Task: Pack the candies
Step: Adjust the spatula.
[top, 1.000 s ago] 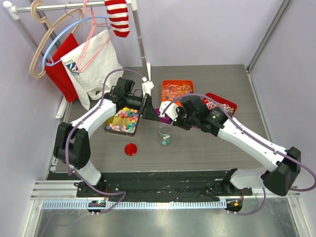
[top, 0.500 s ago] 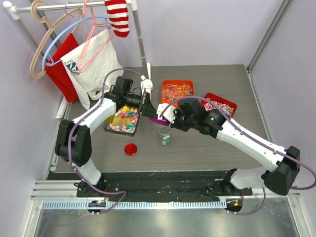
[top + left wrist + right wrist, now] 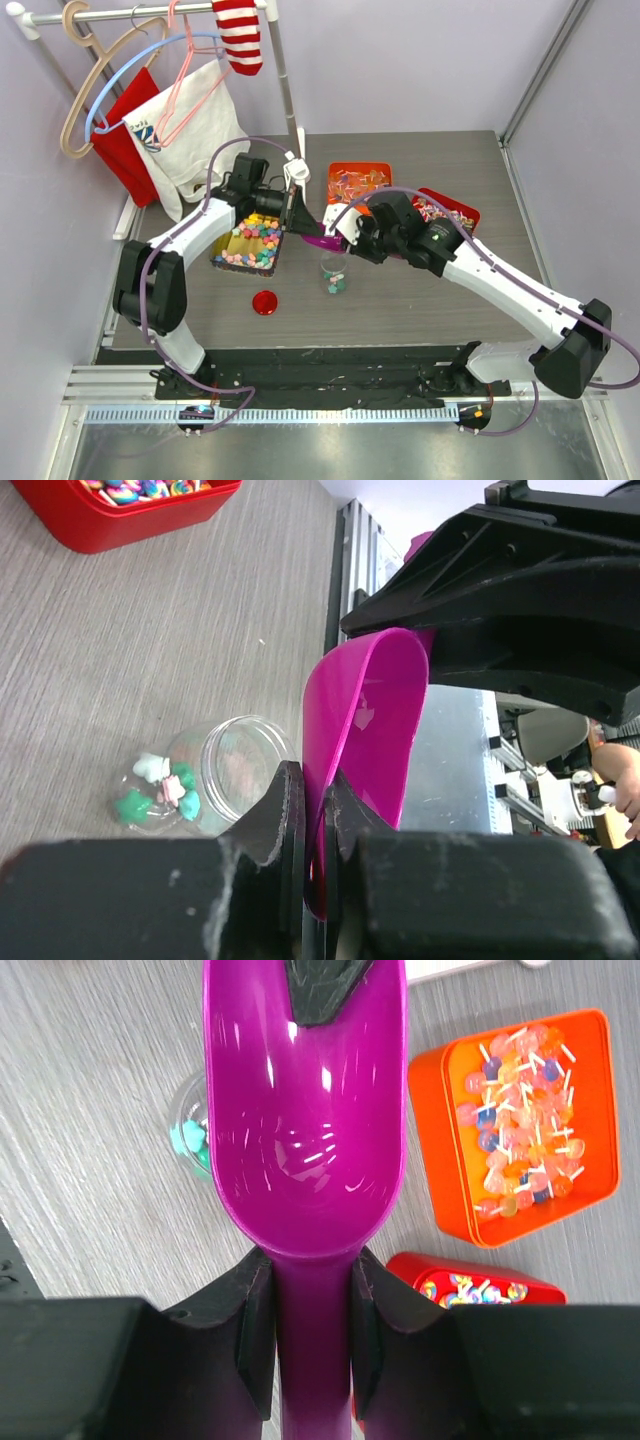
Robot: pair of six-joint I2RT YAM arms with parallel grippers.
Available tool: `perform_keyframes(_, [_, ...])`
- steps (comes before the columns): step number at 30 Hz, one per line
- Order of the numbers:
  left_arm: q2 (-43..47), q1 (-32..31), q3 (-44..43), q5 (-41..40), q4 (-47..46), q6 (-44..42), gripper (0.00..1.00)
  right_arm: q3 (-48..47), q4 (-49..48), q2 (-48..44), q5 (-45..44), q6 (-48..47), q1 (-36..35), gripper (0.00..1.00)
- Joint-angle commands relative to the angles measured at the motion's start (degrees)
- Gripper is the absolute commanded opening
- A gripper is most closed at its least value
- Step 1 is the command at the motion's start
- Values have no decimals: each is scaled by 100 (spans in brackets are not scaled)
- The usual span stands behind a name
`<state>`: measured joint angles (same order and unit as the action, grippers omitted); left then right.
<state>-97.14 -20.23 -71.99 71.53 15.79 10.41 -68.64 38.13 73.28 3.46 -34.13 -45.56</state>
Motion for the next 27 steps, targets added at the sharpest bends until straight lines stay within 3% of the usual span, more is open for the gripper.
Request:
perform_keyframes(1, [-6, 116, 18, 107, -375, 382, 0, -106, -289, -454, 628, 108, 214, 34])
perform_keyframes(9, [29, 107, 36, 19, -314, 312, 0, -44, -324, -463, 1077, 91, 381, 41])
perform_keyframes(27, [29, 116, 62, 46, -287, 277, 0, -220, -517, 134, 1490, 161, 452, 41])
